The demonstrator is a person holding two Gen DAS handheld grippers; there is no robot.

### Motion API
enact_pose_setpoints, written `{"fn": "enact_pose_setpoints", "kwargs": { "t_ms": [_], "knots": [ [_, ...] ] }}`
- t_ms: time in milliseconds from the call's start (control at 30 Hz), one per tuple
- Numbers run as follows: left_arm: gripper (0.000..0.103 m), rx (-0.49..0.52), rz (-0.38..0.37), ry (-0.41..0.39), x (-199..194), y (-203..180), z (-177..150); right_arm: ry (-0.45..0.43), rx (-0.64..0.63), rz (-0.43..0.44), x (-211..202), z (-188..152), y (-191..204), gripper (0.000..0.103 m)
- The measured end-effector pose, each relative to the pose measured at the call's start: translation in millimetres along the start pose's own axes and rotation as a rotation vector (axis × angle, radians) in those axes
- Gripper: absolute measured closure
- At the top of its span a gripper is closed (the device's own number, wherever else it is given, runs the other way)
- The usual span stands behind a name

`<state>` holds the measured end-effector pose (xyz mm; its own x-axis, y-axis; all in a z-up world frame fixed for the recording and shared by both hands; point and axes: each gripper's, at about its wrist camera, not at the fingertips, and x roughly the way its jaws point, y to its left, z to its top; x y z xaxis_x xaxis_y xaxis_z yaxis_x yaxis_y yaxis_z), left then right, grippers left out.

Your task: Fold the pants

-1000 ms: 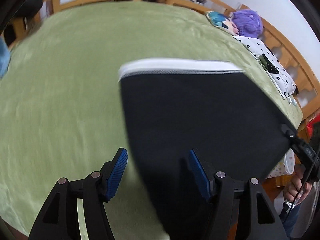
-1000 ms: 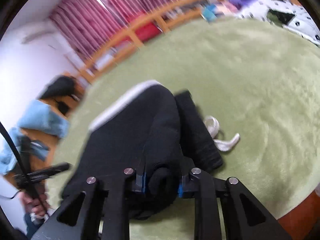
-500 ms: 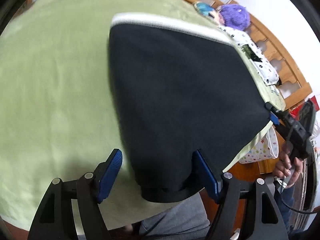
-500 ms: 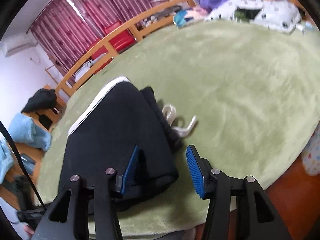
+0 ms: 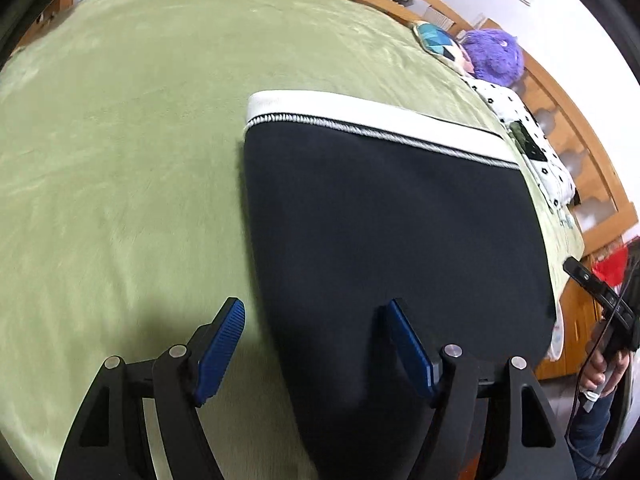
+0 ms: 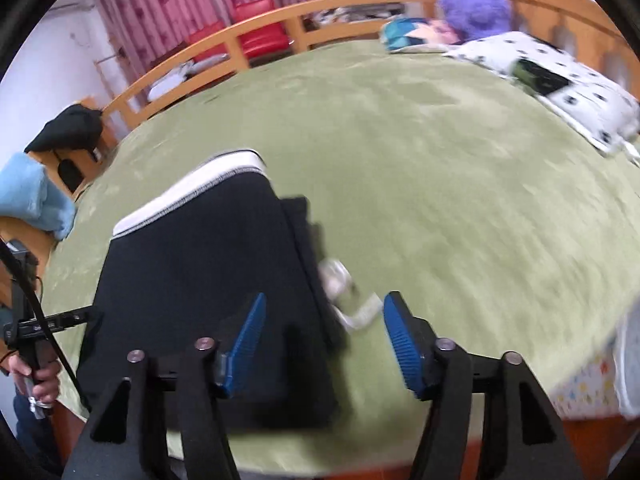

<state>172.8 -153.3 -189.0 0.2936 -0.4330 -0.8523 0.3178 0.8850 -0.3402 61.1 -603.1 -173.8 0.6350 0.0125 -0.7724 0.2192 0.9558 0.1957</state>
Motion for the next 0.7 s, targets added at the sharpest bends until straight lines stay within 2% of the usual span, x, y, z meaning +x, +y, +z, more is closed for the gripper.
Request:
{"fn": "enact_pose_setpoints", "kwargs": {
  "t_ms": [100,167,233,267,300,367,400,500,567,600,667,700],
  "knots": [
    [0.032,-0.006,-0.005,0.021,9.1,4.8,8.6,0.073,-0.043,0.005,46.1,22.3,11.7,0.042],
    [0.032,-0.017,-0.016,0.026,10.2,8.5,9.9,0.087,-0.042,0.009,66.5,24.9,12.3,0.043],
    [0.032,-0.022,-0.023,0.034,13.4,6.6,12.4,0.063,-0.066,0.081,67.1,27.6,18.3,0.083],
    [0.032,-0.026,-0.031,0.035,13.5,7.6,12.1,0.049,-0.096,0.078,63.6,27.5,23.4,0.093],
    [0.032,-0.030,-0.037,0.036,13.3,9.2,12.5,-0.004,-0.149,0.036,50.4,25.3,30.4,0.094],
    [0.032,-0.020,-0.053,0.030,8.1,12.7,9.8,-0.074,-0.100,0.093,32.2,19.6,25.5,0.094],
    [0.032,-0.008,-0.064,0.021,6.8,9.7,9.7,-0.064,-0.058,0.105,29.1,17.1,17.1,0.094],
    [0.031,0.014,-0.076,0.026,3.7,13.7,8.1,-0.020,-0.018,0.050,47.1,0.4,-0.2,0.093],
    [0.031,0.008,-0.076,0.043,7.1,15.9,9.0,-0.016,-0.004,0.048,58.1,-4.4,-6.0,0.087],
    [0.031,0.002,-0.079,0.047,8.1,17.7,9.5,-0.019,0.006,0.049,55.9,-3.6,-6.4,0.069],
    [0.030,-0.017,-0.092,0.055,13.8,19.7,9.4,0.013,0.030,0.017,50.8,0.5,-10.6,0.045],
    [0.030,-0.024,-0.105,0.059,17.6,20.0,9.4,0.035,0.039,0.024,49.1,1.4,-14.5,0.042]
  ]
}}
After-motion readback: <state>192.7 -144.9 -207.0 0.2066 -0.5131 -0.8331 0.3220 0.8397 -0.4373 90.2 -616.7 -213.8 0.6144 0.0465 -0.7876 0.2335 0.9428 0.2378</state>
